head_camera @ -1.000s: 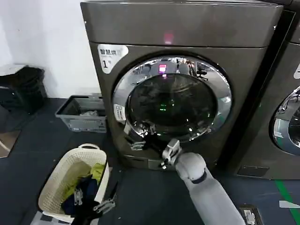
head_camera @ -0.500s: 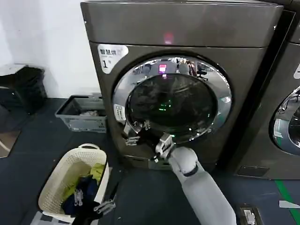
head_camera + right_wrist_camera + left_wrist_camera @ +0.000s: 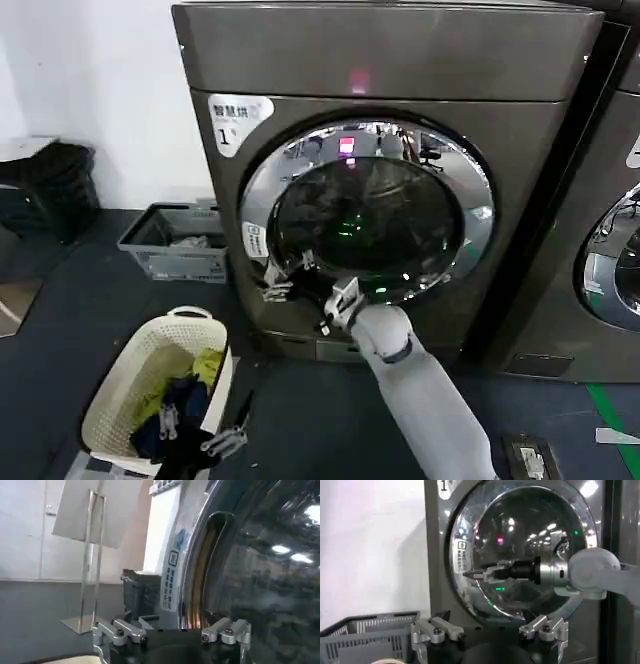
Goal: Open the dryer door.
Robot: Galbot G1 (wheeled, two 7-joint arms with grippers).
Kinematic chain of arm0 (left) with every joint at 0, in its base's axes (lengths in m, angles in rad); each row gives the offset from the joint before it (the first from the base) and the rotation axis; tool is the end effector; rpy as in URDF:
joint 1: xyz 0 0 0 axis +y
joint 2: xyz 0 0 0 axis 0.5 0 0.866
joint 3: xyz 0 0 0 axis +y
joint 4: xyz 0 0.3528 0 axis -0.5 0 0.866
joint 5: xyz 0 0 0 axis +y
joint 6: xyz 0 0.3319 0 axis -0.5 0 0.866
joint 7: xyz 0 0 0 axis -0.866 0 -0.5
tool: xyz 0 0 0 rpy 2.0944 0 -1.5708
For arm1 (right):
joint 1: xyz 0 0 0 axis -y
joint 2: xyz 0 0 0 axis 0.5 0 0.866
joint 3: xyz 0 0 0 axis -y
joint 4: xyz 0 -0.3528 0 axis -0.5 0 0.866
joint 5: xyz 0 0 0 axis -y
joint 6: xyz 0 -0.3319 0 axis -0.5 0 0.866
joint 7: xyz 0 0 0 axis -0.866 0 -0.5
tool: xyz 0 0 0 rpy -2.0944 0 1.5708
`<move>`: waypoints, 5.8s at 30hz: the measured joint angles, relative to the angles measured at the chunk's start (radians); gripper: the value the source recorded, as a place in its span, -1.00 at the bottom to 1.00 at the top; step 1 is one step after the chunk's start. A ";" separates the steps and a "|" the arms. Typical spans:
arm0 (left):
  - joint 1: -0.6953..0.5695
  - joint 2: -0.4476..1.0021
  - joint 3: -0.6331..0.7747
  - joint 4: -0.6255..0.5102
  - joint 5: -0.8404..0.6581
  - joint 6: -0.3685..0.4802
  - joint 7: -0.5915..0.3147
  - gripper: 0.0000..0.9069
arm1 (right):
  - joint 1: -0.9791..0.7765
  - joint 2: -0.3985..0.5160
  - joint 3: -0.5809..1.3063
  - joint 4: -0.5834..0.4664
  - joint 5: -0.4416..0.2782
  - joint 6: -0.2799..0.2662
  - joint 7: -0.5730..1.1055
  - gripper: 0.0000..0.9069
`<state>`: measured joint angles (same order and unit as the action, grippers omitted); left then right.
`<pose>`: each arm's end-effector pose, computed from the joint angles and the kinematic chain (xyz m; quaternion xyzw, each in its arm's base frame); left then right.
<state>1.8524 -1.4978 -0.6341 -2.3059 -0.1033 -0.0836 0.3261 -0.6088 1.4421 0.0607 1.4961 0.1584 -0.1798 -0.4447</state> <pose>0.0774 0.0366 -0.2650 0.1471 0.9890 0.0150 0.0073 0.4351 0.0981 -0.2305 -0.4224 0.9025 -0.0729 0.0422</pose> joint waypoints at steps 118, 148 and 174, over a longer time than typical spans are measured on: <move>-0.512 0.381 -0.094 0.158 -0.421 0.192 -0.037 1.00 | -0.486 -0.426 0.368 0.508 0.270 0.012 -0.825 1.00; -0.704 0.471 0.280 0.210 -0.466 0.226 0.016 1.00 | -0.743 -0.358 0.979 0.489 0.267 0.060 -0.833 1.00; -0.746 0.566 0.514 0.153 -0.517 0.198 0.033 1.00 | -0.837 -0.280 1.494 0.537 0.429 0.023 -0.261 1.00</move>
<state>1.1065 -0.9313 -0.1202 -2.1530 -0.6202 0.1143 0.3589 -1.4456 1.1626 1.5545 2.0334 0.5879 -0.1570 -0.7059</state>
